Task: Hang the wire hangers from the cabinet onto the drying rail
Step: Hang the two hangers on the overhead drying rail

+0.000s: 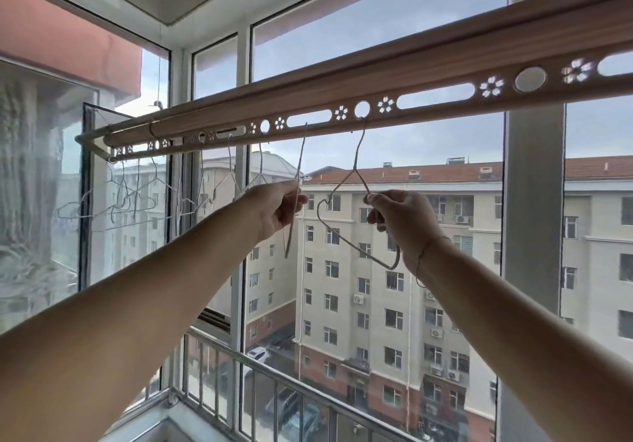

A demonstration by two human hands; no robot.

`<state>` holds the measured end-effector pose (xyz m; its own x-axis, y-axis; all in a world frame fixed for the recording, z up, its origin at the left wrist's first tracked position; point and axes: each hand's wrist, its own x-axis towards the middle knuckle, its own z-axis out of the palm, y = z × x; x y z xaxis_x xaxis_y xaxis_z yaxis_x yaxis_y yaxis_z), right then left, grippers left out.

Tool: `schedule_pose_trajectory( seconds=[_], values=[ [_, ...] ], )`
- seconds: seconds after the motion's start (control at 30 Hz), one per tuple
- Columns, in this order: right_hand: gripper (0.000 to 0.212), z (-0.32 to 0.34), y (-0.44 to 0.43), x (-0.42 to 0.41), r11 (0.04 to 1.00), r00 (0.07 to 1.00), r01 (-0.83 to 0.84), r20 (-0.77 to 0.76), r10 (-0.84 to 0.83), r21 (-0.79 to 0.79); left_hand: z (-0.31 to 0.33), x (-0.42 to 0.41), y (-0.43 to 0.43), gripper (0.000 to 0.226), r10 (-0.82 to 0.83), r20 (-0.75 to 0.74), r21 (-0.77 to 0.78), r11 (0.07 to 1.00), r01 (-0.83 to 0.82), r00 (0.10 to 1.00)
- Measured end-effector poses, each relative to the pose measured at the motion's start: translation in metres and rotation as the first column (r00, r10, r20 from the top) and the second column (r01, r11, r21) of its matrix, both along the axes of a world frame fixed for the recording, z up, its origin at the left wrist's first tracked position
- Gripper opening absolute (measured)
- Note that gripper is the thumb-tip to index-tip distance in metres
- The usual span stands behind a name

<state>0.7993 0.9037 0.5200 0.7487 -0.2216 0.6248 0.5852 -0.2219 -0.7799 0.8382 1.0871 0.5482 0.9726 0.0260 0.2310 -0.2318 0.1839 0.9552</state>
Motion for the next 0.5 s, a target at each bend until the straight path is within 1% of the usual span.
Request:
schedule_pose_trajectory(
  seconds=[0.07, 0.17, 0.23, 0.3, 0.37, 0.4, 0.43, 0.5],
  values=[
    [0.021, -0.001, 0.003, -0.001, 0.999, 0.999, -0.034, -0.006, 0.034, 0.039, -0.004, -0.001, 0.006, 0.019, -0.022, -0.004, -0.033, 0.999, 0.022, 1.0],
    [0.033, -0.005, 0.004, -0.003, 0.993, 0.998, -0.066, -0.012, 0.067, 0.094, -0.01, -0.006, 0.017, 0.021, -0.022, 0.001, -0.062, 0.998, 0.022, 1.0],
    [0.043, -0.012, 0.0, -0.004, 0.983, 0.997, -0.07, -0.016, 0.074, 0.169, -0.018, -0.011, 0.023, 0.021, -0.002, 0.008, -0.07, 0.998, 0.003, 1.0],
    [0.048, -0.025, -0.007, -0.004, 0.974, 0.998, -0.036, -0.034, 0.045, 0.225, -0.034, -0.019, 0.025, 0.019, 0.045, 0.04, -0.044, 0.998, -0.043, 0.998],
    [0.047, -0.042, -0.014, -0.003, 0.973, 0.997, 0.018, -0.078, 0.0, 0.229, -0.06, -0.026, 0.021, 0.014, 0.082, 0.102, 0.031, 0.996, -0.085, 0.991],
    [0.044, -0.053, -0.017, -0.003, 0.974, 0.995, 0.04, -0.102, -0.018, 0.222, -0.076, -0.029, 0.019, 0.013, 0.068, 0.127, 0.074, 0.994, -0.078, 0.99],
    [0.04, -0.064, -0.02, -0.003, 0.976, 0.992, 0.059, -0.124, -0.033, 0.211, -0.093, -0.032, 0.016, 0.012, 0.041, 0.13, 0.11, 0.992, -0.055, 0.991],
    [0.03, -0.087, -0.025, -0.003, 0.983, 0.986, 0.071, -0.164, -0.043, 0.17, -0.125, -0.036, 0.011, 0.016, -0.018, 0.075, 0.158, 0.987, 0.006, 0.997]
  ],
)
